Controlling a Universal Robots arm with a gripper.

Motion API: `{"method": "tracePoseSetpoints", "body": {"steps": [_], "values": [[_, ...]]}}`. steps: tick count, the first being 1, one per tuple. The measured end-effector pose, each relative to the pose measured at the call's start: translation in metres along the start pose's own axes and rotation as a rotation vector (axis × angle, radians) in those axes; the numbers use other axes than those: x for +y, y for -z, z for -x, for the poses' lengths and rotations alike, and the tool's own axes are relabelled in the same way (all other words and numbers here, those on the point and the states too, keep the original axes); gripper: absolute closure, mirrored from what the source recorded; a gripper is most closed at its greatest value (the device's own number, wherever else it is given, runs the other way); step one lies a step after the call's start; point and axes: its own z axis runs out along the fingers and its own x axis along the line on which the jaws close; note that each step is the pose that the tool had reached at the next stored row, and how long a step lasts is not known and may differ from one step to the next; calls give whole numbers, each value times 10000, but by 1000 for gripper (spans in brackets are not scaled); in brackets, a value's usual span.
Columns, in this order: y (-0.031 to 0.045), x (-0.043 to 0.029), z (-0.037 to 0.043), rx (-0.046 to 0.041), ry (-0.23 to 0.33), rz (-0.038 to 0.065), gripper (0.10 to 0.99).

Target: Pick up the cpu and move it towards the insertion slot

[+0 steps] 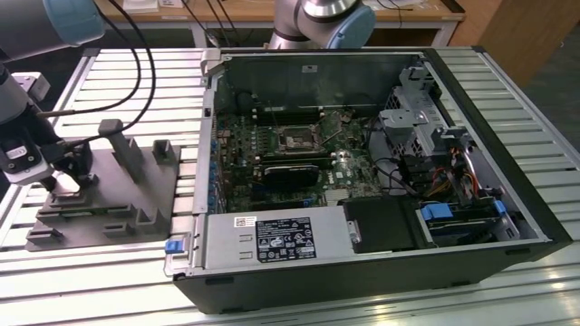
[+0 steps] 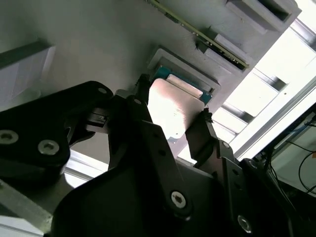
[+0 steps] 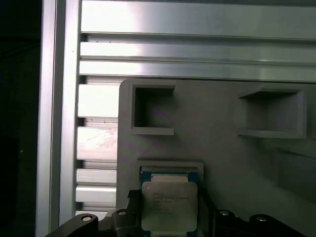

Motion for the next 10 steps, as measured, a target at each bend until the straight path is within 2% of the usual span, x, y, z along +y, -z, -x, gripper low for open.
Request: {"method": "tracePoseSetpoints", "body": {"steps": [10], "values": [[96, 1, 0, -3, 0, 10, 541]]}}
